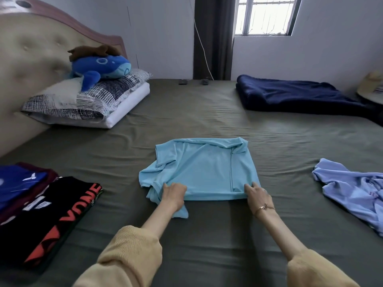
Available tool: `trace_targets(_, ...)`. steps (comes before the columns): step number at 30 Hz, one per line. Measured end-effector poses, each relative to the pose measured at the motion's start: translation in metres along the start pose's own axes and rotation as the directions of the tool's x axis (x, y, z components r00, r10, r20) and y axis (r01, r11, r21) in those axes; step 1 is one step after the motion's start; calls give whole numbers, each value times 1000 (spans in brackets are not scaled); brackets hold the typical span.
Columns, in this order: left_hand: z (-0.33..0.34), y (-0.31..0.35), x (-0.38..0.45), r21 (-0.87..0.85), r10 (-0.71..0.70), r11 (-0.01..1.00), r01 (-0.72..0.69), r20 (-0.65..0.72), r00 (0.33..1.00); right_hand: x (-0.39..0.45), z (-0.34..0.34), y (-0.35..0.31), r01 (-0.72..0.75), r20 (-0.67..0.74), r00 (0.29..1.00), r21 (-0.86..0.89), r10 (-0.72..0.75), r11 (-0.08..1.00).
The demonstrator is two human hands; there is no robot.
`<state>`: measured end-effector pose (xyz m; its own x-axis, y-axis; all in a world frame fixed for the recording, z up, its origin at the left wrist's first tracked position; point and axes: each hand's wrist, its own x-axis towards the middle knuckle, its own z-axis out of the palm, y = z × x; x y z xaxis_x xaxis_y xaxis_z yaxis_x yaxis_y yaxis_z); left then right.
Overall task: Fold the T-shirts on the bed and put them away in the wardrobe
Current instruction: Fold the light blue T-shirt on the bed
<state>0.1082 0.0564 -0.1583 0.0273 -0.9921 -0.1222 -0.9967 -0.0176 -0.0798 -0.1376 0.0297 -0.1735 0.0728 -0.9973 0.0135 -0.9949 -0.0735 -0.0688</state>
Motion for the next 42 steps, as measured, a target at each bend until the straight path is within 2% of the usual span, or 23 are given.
trace_targets(3, -10, -6, -7, 198, -12, 980, 25, -68, 998, -2, -2, 4, 37, -60, 997, -89, -43, 995)
trace_targets(4, -13, -9, -9, 212, -21, 977, 37, -81, 996, -2, -3, 5, 38, -73, 996, -110, -46, 993)
trace_targets(9, -40, -28, -14, -104, -154, 985, 140, -145, 977, -7, -21, 8, -9, -119, 993, -195, -14, 981)
trace_targets(11, -53, -34, -15, -145, -172, 979, 143, -211, 962, -10, -25, 9, -65, -124, 991, -207, 40, 976)
trace_targets(13, -63, -36, -15, -114, -162, 984, 137, -260, 952, -12, -29, 9, -119, -76, 992, -208, 105, 971)
trace_targets(16, -65, -40, -15, 78, -107, 989, 126, -209, 972, -17, -26, 8, -222, 58, 971, -136, 232, 965)
trace_targets(18, -60, -45, -16, 178, -68, 980, 88, -118, 991, -21, -22, 6, -310, 67, 948, -27, 311, 950)
trace_targets(21, -45, -50, -21, 219, -45, 975, 38, 24, 999, -24, -16, 7, -280, 43, 960, 185, 277, 942)
trace_targets(22, -40, -51, -22, 216, -48, 976, 34, 59, 997, -24, -14, 6, -236, 61, 972, 202, 229, 950)
trace_targets(24, -32, -51, -24, 207, -43, 978, 24, 89, 995, -23, -11, 6, -162, 64, 986, 112, 155, 980)
trace_targets(26, -30, -50, -25, 214, -40, 977, 19, 94, 995, -20, -8, 6, -196, -36, 979, 69, 199, 978)
trace_targets(28, -29, -50, -24, 221, -43, 975, 20, 99, 994, -19, -8, 4, -342, -100, 923, 231, 372, 911)
trace_targets(31, -31, -50, -23, 240, -71, 970, 42, 111, 991, -24, -12, 11, -550, -13, 764, 510, 645, 662)
trace_targets(32, -31, -49, -23, 248, -74, 968, 45, 109, 991, -25, -13, 15, -581, 25, 722, 565, 692, 586)
trace_targets(34, -30, -46, -24, 269, -77, 962, 48, 96, 992, -29, -12, 24, -592, 66, 680, 637, 730, 494)
trace_targets(37, -27, -42, -26, 314, -80, 948, 49, 88, 993, -32, -6, 31, -529, 115, 705, 743, 700, 411)
trace_targets(39, -26, -38, -26, 330, -85, 942, 54, 81, 993, -33, -5, 35, -449, 92, 724, 815, 684, 365)
trace_targets(42, -25, -35, -28, 337, -90, 940, 59, 78, 993, -34, -8, 34, -348, 26, 799, 834, 600, 427)
